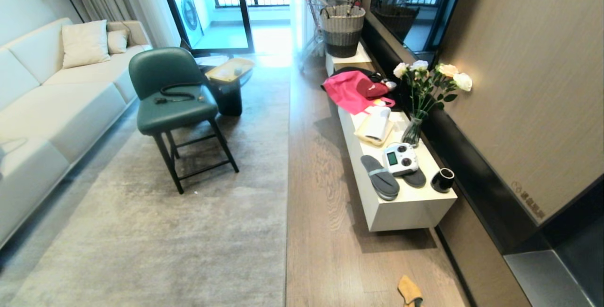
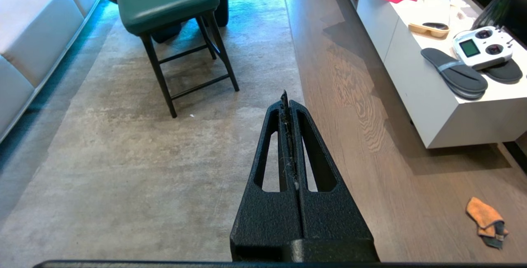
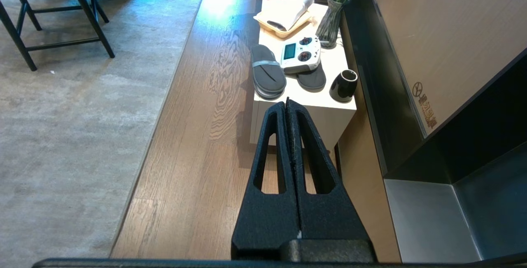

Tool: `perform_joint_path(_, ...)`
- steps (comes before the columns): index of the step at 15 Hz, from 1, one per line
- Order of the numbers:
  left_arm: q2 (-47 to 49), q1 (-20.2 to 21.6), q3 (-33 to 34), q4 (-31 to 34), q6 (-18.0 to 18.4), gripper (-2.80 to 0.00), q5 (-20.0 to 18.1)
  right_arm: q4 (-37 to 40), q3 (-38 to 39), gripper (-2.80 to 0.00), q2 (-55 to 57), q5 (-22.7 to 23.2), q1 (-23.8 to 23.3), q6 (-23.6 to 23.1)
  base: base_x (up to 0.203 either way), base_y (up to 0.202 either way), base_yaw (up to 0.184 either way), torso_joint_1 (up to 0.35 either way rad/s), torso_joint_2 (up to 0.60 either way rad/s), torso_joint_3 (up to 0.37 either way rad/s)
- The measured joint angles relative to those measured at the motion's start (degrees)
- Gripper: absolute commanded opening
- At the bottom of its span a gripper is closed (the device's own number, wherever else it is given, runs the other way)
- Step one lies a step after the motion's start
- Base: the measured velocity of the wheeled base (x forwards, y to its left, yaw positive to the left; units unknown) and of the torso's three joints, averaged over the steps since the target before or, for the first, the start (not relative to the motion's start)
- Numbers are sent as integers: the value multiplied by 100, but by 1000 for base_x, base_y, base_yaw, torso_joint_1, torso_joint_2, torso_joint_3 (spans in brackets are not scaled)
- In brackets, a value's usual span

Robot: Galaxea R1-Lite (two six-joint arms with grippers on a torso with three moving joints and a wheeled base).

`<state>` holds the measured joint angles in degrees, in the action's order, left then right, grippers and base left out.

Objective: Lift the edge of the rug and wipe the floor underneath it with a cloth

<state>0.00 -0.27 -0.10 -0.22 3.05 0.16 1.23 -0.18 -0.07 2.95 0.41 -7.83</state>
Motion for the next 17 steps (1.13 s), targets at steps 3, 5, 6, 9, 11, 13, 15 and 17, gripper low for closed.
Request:
perform_joint_path(3,0,0,0,0,1,-280,-2,0,0,-280,0,-4,0,12,0,0,0,0,0,0)
perform_joint_path(5,0,0,0,0,1,-280,0,4,-2,-280,0,-9,0,67,0,0,0,0,15,1)
perform_joint_path(6,0,0,0,-2,1,-280,0,2,-4,-280,0,-9,0,121,0,0,0,0,0,0)
perform_joint_path(9,0,0,0,0,0,-280,0,0,-4,-280,0,-17,0,172,0,0,0,0,0,0)
perform_joint_path(11,0,0,0,-2,1,-280,0,0,-4,-280,0,-17,0,168,0,0,0,0,0,0)
perform_joint_path(13,0,0,0,0,0,-280,-2,-2,-4,-280,0,-26,0,235,0,0,0,0,0,0)
perform_joint_path(15,0,0,0,-2,2,-280,2,-2,-3,-280,0,-20,0,251,0,0,0,0,0,0)
perform_joint_path(17,0,0,0,-2,0,-280,0,-1,-2,-280,0,-20,0,254,0,0,0,0,0,0)
